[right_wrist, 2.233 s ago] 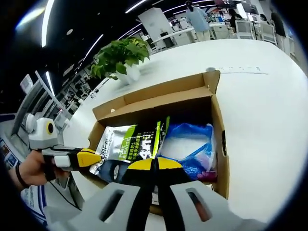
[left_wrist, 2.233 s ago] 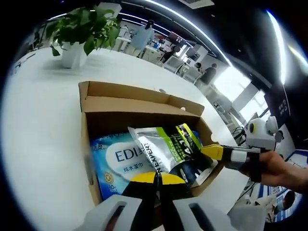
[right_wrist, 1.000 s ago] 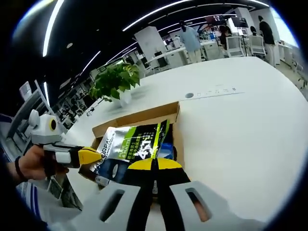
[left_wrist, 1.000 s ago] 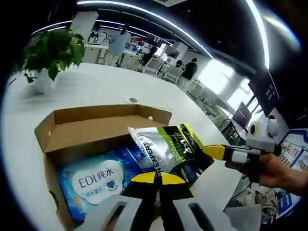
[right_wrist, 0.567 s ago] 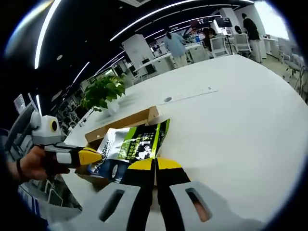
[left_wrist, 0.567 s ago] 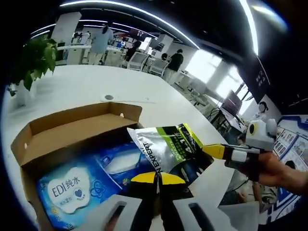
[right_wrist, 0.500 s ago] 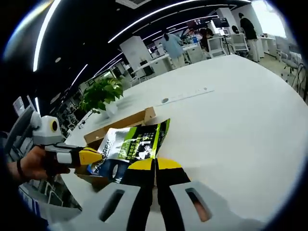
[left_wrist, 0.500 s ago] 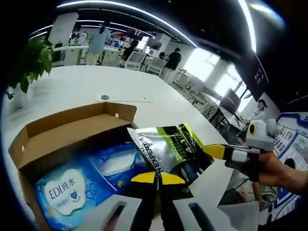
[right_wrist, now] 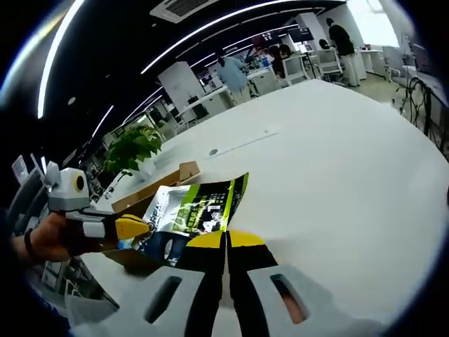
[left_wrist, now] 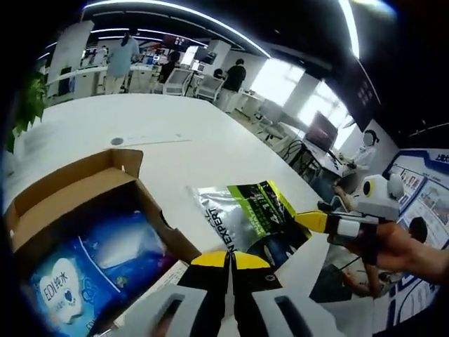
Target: Operate the shoe box by opening the lid, removing the specified soft item, and placing it in the target area until the item is outside and the box remains undamaged.
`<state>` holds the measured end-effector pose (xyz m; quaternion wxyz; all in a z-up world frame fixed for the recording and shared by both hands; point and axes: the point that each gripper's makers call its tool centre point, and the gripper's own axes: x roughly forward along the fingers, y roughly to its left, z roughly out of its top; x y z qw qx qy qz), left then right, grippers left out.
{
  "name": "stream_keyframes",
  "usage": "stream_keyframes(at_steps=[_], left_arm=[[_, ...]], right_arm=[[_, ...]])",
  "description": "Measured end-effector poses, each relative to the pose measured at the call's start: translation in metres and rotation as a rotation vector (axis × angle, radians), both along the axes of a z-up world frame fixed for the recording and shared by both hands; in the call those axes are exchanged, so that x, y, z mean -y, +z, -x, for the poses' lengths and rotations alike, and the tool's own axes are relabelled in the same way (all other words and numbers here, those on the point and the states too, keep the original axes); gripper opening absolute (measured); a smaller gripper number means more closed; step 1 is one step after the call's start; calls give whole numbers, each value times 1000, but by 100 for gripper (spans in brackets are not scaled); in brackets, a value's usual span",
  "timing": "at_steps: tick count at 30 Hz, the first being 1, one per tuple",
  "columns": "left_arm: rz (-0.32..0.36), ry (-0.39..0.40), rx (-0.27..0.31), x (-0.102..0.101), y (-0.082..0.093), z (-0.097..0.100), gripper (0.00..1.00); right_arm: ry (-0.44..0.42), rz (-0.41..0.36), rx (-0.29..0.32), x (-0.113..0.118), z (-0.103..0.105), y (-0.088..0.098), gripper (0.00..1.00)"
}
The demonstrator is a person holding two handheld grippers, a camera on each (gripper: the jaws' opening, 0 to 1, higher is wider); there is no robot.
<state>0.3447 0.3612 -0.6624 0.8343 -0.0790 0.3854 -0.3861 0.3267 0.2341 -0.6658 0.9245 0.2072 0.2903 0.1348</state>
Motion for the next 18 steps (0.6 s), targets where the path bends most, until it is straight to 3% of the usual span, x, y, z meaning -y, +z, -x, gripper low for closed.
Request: stream_keyframes(at_steps=[18], left_arm=[[-12,-86,-11,61,-10,2,0]], right_arm=[[-80,1,-23,57,10,-9,0]])
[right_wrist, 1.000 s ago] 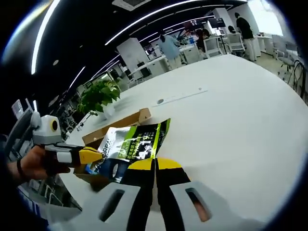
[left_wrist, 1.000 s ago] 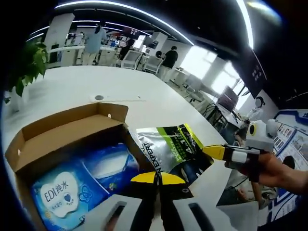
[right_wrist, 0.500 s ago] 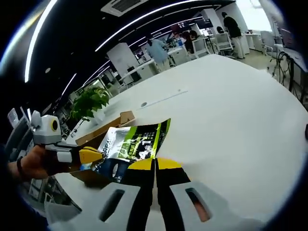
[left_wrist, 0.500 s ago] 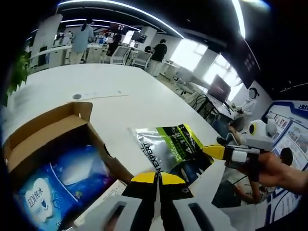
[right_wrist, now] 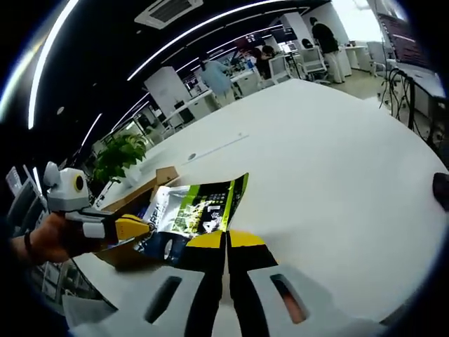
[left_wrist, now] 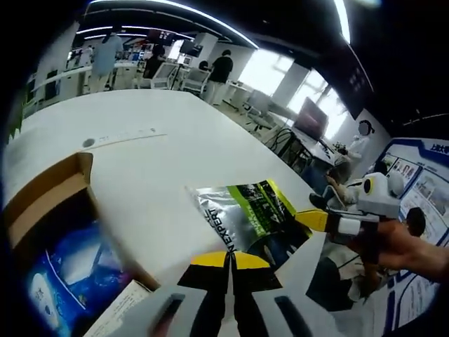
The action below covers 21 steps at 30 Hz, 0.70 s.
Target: Operate the shoe box by opening the lid, removing the specified soft item, and placing it in the target area until the item is outside and the box remains undamaged.
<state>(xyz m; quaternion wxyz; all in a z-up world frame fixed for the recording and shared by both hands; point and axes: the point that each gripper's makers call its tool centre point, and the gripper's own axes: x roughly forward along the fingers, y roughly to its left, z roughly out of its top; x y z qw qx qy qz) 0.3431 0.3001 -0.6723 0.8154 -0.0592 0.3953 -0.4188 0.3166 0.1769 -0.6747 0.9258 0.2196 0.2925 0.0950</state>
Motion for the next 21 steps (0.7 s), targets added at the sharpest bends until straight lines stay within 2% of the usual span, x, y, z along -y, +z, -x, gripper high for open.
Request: stream_keyframes(at_steps=[9,21], left_arm=[[-15,-18,13,11,0,-8,0],[-59,-5,21,17,-9,-30,1]], right_arm=[[1,5,-15,11,-11,-6,0],[38,17,-33,19,-42,-15,0]])
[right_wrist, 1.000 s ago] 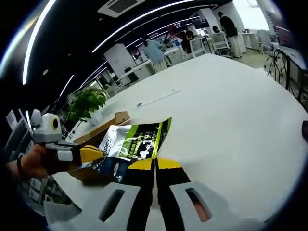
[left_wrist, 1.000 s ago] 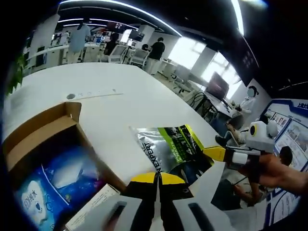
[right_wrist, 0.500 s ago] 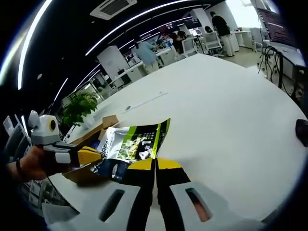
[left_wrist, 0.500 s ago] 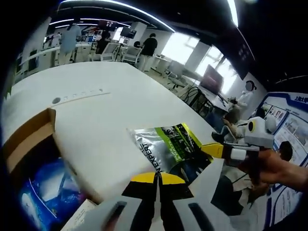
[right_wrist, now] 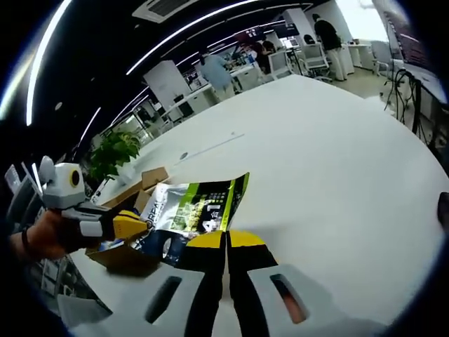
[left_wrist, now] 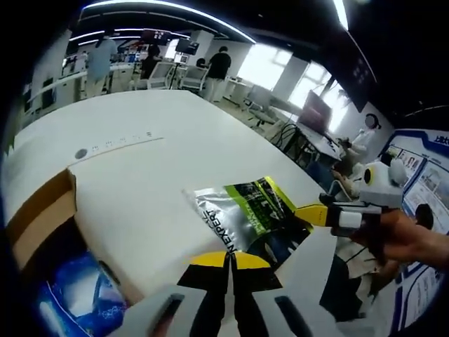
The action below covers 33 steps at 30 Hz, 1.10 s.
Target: Operate the shoe box by opening the lid, removing the specified soft item, and placing it in the target area until the item is outside and the box remains undamaged.
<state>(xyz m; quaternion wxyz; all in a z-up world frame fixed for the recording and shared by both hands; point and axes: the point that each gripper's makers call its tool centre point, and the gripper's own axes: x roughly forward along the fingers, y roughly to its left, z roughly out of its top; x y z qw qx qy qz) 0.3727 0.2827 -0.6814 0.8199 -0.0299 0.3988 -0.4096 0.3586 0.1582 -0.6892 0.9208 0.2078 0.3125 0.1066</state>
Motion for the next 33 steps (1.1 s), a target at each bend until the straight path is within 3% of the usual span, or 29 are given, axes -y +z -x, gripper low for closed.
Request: stream_keyframes(at_steps=[13,33], left_arm=[[-102,-3,-2,11,-23,-13,1],[-260,-27,-88,20,-67,-17,2]], right_arm=[[37,2,-31,10,-29,-18,0],[47,-4,-128,18,-38,-64,0]])
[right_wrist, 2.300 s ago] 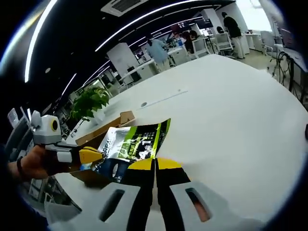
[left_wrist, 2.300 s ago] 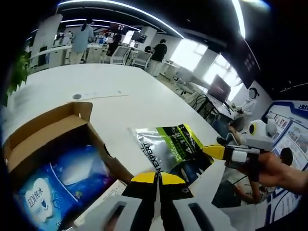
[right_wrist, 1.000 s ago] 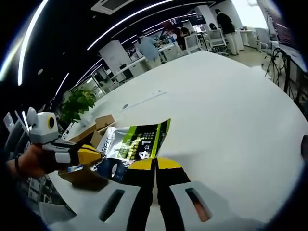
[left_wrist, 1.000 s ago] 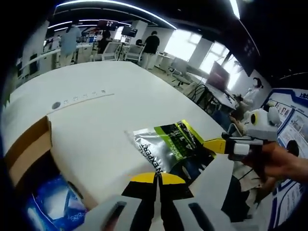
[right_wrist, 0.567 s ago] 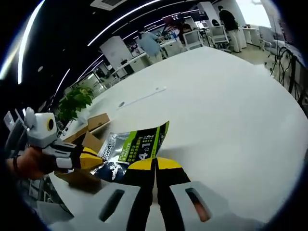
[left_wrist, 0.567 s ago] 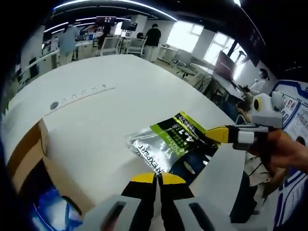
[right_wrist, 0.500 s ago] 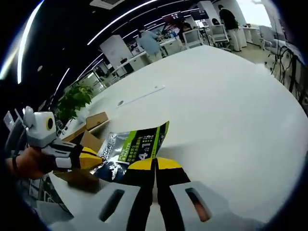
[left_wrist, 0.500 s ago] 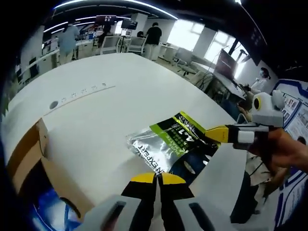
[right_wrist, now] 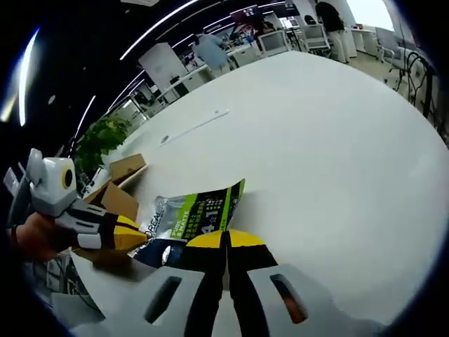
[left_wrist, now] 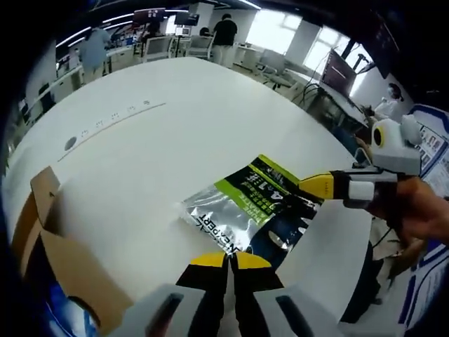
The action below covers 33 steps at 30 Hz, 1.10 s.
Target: Operate the shoe box by opening the lid, removing the specified soft item, and placing it in the target area until the item is outside and the box remains undamaged.
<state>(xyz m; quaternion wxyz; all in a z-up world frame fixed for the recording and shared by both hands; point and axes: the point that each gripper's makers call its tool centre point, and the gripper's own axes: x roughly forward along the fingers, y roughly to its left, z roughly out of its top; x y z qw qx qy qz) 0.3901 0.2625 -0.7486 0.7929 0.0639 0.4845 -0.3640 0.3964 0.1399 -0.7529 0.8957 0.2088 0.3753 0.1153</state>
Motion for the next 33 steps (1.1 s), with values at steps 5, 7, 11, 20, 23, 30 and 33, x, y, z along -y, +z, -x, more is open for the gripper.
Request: stream_keyframes(at_steps=[5,7,11,20,23,30,33], left_arm=[[-44,-17,-29,-2,-13,1,2],[-59,-24,-34,-2,-18,0,2],[-72,-20,-46,-6,-22,-1,2],[-131,-95,-39,-11,-25,7,4],[-148,-104,-32,-13,-26,6,5],[-167,-150,12,-16,-17,7,11],[-158,-139,28,-17,-10,7,12]], right_arm=[[-6,-9,-13,0,-1,-4,0],[1,-7,-20,-3,0,-7,0],[5,-3,-34,-4,0,-11,0],[9,6,-59,-4,2,-16,0],[0,16,-67,-1,1,-17,0],[-5,35,-60,4,5,-10,1],[-10,34,-55,4,7,-3,1]])
